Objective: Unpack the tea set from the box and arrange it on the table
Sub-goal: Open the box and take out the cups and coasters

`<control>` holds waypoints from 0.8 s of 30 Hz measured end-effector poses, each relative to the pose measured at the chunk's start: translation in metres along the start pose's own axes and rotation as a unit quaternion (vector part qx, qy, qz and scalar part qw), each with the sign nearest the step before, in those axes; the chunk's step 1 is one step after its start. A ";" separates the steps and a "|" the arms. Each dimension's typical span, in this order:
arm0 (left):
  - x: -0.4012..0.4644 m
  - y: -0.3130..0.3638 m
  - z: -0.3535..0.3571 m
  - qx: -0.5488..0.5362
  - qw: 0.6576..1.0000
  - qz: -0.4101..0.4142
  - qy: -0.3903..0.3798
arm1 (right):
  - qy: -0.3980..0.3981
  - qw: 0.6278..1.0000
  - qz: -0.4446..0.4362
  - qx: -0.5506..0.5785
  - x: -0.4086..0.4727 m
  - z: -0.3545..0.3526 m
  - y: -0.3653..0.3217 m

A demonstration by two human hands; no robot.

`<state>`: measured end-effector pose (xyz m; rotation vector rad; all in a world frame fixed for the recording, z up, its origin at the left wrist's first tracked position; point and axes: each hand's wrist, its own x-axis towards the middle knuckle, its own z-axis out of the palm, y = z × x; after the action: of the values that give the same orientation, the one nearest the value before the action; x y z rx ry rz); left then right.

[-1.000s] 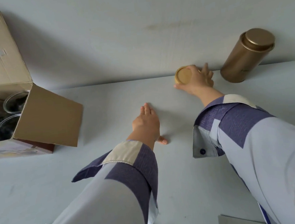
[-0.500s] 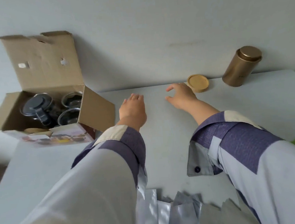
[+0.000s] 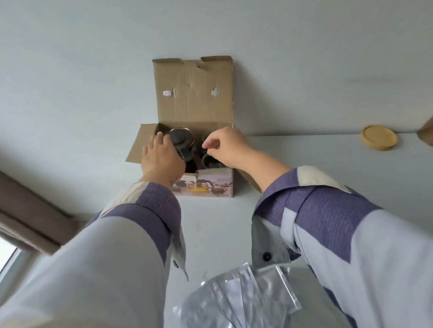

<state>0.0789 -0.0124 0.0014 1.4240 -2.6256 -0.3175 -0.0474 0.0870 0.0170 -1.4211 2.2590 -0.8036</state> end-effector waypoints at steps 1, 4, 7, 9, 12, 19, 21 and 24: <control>0.000 -0.012 -0.001 -0.010 1.000 -0.022 -0.014 | -0.007 1.000 -0.008 0.004 0.002 0.010 -0.009; -0.002 -0.039 -0.002 -0.066 0.994 -0.067 -0.061 | -0.009 1.000 -0.024 0.009 0.010 0.036 -0.029; -0.002 -0.055 0.000 -0.101 0.990 -0.063 -0.069 | -0.014 0.999 -0.034 -0.005 0.019 0.056 -0.044; -0.002 -0.059 0.003 -0.139 0.986 -0.066 -0.068 | -0.032 0.998 -0.034 -0.032 0.028 0.068 -0.048; -0.003 -0.062 0.006 -0.208 0.973 -0.073 -0.070 | -0.070 0.993 -0.039 -0.092 0.041 0.078 -0.054; -0.002 -0.063 0.007 -0.258 0.961 -0.067 -0.066 | -0.163 0.976 -0.045 -0.139 0.060 0.068 -0.066; -0.001 -0.065 0.008 -0.264 0.960 -0.061 -0.070 | -0.171 0.971 -0.042 -0.161 0.063 0.076 -0.068; 0.000 -0.065 0.009 -0.265 0.959 -0.059 -0.078 | -0.194 0.964 -0.041 -0.176 0.066 0.080 -0.067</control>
<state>0.1297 -0.0455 -0.0237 1.4013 -2.3011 -1.0919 0.0167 -0.0170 -0.0027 -1.6636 2.1080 -0.1201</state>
